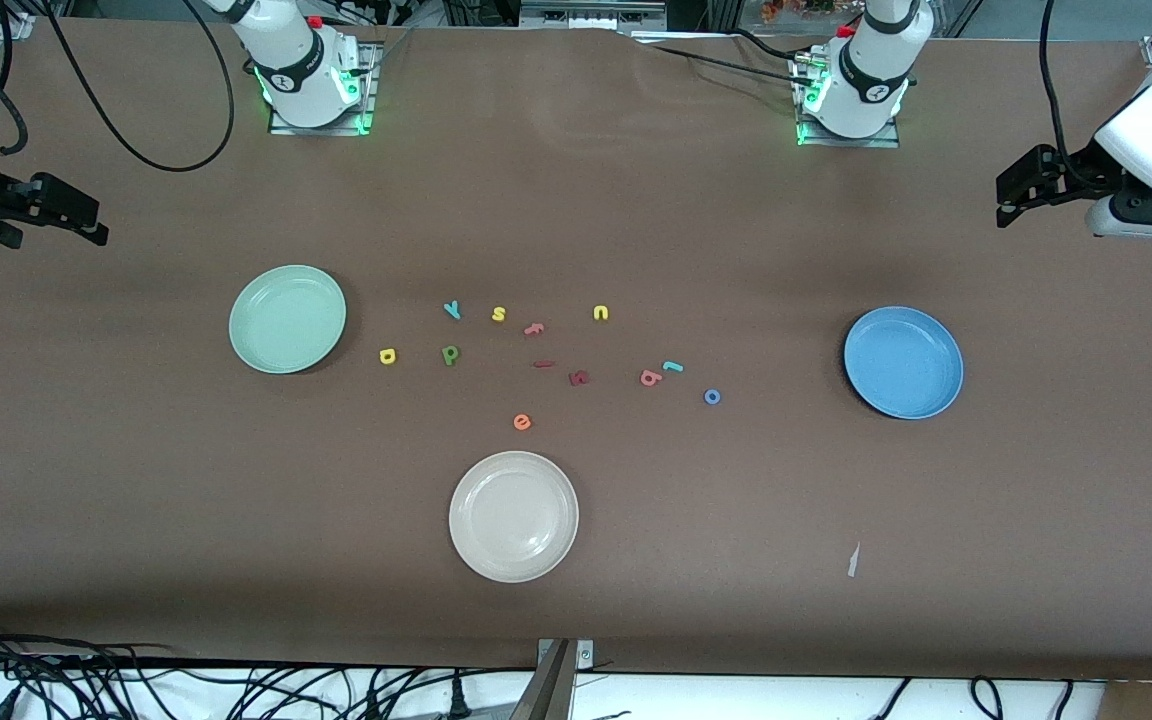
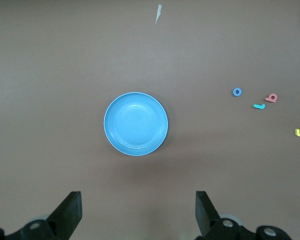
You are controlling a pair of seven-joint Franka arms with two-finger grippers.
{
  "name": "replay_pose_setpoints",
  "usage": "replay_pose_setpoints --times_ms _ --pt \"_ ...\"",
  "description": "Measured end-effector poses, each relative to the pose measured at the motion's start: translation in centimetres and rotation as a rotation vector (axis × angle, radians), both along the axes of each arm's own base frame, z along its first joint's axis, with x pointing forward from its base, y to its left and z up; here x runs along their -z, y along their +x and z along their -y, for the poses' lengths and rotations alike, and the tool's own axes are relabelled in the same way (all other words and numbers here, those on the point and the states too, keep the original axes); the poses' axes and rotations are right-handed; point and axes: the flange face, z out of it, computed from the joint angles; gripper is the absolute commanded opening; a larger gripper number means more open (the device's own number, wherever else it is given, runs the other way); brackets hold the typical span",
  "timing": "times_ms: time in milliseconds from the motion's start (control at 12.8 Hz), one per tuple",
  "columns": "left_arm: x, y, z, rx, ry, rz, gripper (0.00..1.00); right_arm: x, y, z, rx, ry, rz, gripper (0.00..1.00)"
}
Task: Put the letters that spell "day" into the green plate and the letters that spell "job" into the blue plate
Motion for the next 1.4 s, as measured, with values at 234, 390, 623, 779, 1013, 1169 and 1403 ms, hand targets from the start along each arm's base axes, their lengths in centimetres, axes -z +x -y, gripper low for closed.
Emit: replay_pose_setpoints --times_ms 234,390,623,779,1013,1169,1403 --pt "0.01 0.0 0.0 0.0 0.0 0.0 1.0 0.14 0.07 0.19 0.004 0.0 -0.002 1.0" --pt "0.02 0.01 0.0 0.0 0.0 0.0 1.0 0.29 0.14 0.35 0.006 0.0 -0.005 1.0" --pt "0.03 0.02 0.0 -0.001 0.0 -0.001 1.0 0.38 0.18 0.35 0.006 0.0 -0.006 1.0" --pt "0.03 0.01 0.01 -0.001 0.0 -0.001 1.0 0.38 0.18 0.35 0.006 0.0 -0.006 1.0" --pt "0.02 -0.02 0.36 0.006 0.0 0.0 1.0 0.38 0.18 0.35 0.006 0.0 -0.006 1.0" --pt "-0.01 -0.04 0.56 0.006 -0.013 -0.001 1.0 0.38 0.18 0.35 0.006 0.0 -0.006 1.0" --pt "0.11 -0.18 0.5 -0.007 -0.048 -0.018 1.0 0.38 0.18 0.35 0.006 0.0 -0.006 1.0"
